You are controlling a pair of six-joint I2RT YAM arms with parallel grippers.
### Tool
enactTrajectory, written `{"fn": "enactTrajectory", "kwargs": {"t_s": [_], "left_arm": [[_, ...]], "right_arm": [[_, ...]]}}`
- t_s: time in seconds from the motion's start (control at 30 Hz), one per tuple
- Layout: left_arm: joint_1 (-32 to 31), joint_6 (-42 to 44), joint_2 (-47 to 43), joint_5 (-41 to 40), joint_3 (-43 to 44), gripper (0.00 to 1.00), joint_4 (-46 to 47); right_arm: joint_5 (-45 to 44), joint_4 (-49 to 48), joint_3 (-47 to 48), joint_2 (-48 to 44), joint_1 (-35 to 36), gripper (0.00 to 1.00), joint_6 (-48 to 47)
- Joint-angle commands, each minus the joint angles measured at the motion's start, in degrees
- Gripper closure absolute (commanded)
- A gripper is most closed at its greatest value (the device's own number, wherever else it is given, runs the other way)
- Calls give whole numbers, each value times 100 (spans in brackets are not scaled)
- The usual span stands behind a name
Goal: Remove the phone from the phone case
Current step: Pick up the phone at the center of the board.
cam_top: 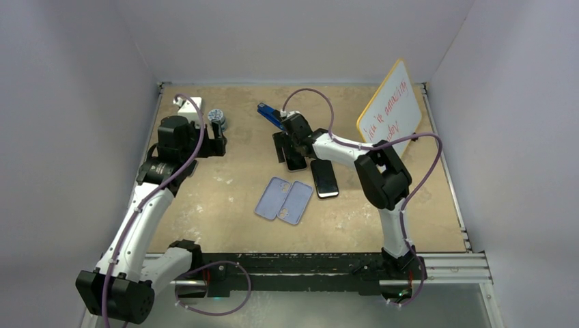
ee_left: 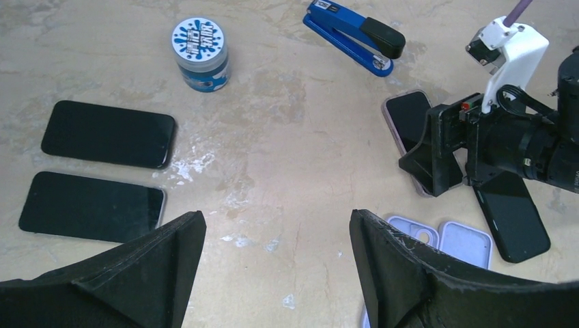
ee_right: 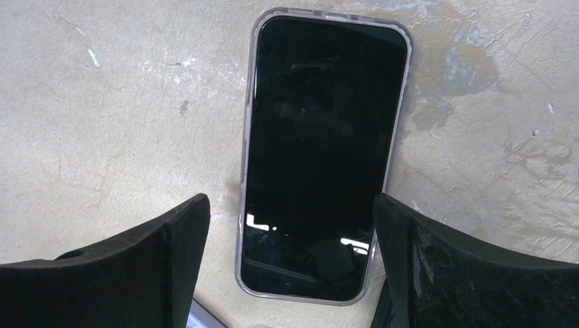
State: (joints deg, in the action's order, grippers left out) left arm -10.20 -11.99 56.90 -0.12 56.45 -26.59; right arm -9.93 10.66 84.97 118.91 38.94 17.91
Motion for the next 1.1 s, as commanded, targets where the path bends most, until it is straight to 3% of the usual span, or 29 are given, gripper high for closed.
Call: {"fn": "enactTrajectory", "kwargs": {"t_s": [0.0,0.6,0.67,1.07], "left_arm": [[-26,-127,114,366,5,20,220],[-18,-202,444,617,-54,20,70],[-16,-170,444,585,-54,20,43],[-9,-174,348,678,-156,20,36]], "right_arm": [[-197,385,109,84,10,11,3],[-640,310,26,-290,11,6,-242],[-658,291,60,-345,14,1,-286],[-457,274,-11,-182,-7,2,-312]]}}
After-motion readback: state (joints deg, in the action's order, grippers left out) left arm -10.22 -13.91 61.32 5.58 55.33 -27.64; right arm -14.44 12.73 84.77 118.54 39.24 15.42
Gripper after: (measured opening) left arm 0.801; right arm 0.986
